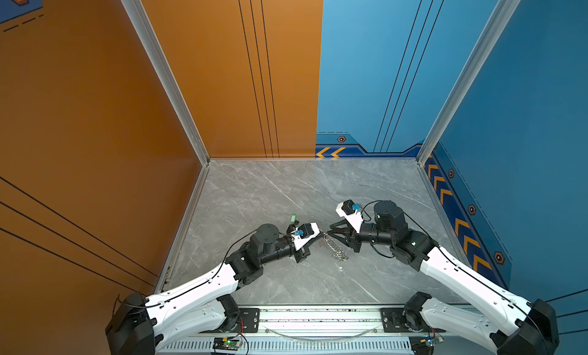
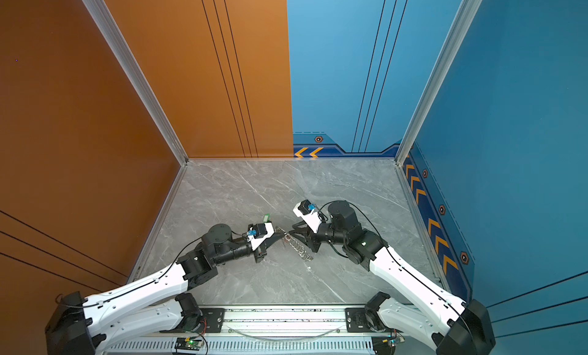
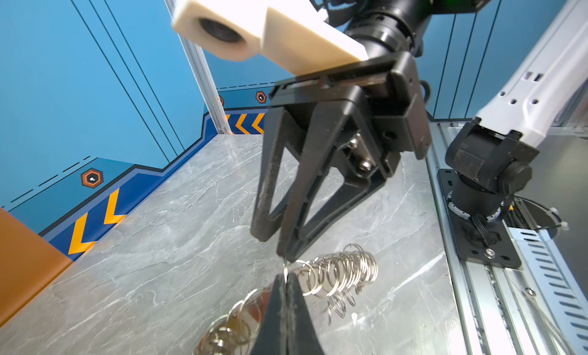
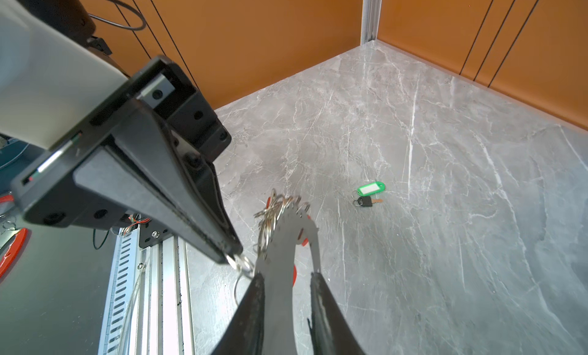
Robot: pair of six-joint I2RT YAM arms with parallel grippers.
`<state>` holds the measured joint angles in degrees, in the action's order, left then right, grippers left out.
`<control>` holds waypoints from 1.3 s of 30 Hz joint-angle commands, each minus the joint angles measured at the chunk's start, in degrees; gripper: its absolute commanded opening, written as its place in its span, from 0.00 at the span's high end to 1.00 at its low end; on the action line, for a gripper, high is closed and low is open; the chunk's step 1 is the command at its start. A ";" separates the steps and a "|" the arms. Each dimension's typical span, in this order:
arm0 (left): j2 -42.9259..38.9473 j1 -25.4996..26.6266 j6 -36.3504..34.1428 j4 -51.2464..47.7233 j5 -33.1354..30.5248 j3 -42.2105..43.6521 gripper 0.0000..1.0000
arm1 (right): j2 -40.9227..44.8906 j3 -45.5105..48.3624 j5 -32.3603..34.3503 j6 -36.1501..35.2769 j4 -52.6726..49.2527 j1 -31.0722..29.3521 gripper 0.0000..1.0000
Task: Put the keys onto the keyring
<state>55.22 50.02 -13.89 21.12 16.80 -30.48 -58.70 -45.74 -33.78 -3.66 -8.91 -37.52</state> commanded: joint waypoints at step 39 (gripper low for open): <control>-1.95 -0.27 -1.89 18.00 3.40 8.48 1.00 | 3.41 3.61 -0.24 -6.53 1.37 -3.88 0.73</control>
<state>54.00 50.28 -17.58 34.17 17.61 -22.46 -57.25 -43.75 -36.49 -8.80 -10.55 -39.86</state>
